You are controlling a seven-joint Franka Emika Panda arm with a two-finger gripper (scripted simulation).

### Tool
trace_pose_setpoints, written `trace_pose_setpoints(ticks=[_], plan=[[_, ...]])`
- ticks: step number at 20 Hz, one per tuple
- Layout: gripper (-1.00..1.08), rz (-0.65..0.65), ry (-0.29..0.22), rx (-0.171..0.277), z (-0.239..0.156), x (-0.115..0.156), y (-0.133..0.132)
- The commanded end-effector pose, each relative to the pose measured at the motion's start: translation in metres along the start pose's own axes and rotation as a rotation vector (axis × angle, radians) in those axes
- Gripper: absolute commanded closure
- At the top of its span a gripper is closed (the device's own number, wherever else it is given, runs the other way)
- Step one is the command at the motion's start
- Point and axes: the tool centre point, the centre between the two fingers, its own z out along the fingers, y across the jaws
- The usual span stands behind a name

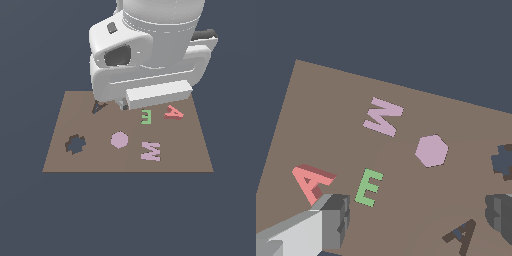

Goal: Insert a designated object into the corresponding slot on a board.

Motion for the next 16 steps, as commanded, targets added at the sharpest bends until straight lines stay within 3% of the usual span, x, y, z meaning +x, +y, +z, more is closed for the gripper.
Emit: trace_pose_setpoints(ticks=[1, 16], plan=[[-0.92, -0.068, -0.003, 0.004, 0.009, 0.002, -0.011], [-0.92, -0.647, -0.024, 0.038, 0.086, -0.011, -0.103]])
